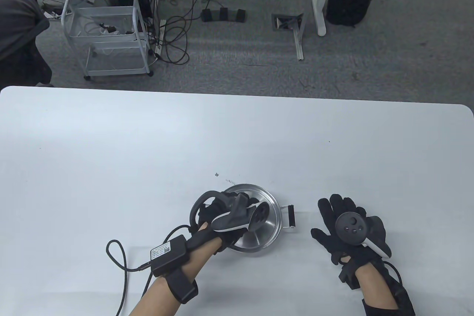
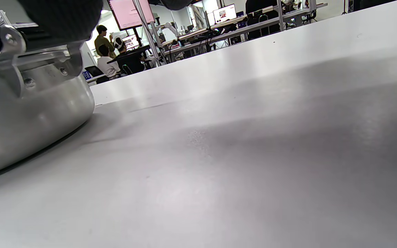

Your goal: Cover the pot

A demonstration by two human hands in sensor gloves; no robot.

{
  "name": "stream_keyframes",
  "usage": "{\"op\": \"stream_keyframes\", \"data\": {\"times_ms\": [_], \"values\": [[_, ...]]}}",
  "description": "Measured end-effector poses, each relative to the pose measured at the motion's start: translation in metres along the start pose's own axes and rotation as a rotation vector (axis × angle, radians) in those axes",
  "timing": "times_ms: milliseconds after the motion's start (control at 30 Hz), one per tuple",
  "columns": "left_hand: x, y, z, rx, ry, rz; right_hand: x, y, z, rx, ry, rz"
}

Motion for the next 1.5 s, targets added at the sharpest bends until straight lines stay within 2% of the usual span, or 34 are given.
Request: {"op": "stream_keyframes", "data": {"times_ms": [200,433,600,700,767,900,967,1133,1300,1500], "values": [[0.007,-0.014,0.013,0.052,0.003,-0.035,0.001,0.000,-0.002,-0.010,0.001,-0.005],[0.006,-0.050,0.070,0.188,-0.096,-0.132,0.003,0.000,-0.011,-0.059,0.004,0.003],[-0.015,-0.078,0.111,0.287,-0.072,-0.143,0.005,0.001,-0.017,-0.084,-0.001,0.013],[-0.032,-0.093,0.125,0.292,-0.172,-0.151,0.005,0.001,-0.017,-0.085,-0.004,0.016],[-0.045,-0.099,0.130,0.294,-0.213,-0.126,0.005,0.001,-0.017,-0.085,-0.003,0.017],[-0.076,-0.105,0.134,0.308,-0.161,-0.084,0.005,0.000,-0.017,-0.084,-0.008,0.017],[-0.088,-0.108,0.136,0.302,-0.155,-0.024,0.005,0.000,-0.017,-0.084,-0.008,0.011],[-0.091,-0.115,0.141,0.314,-0.173,-0.009,0.006,0.001,-0.015,-0.074,-0.014,0.002],[-0.100,-0.105,0.129,0.279,-0.112,0.110,0.008,0.003,-0.012,-0.055,-0.017,-0.010],[-0.099,-0.103,0.120,0.252,-0.086,0.104,0.009,0.004,-0.013,-0.059,-0.015,-0.010]]}}
Point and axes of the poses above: the tracker on the back of each hand, its own z axis roughly to the little-finger side, its own y axis roughly from the wrist to the fingertips, x = y × z, the point moved 2 cm from there along y, roughly from the wrist to the fingertips, and after that the axes turned 4 degrees about y, right-handed, at the moved point
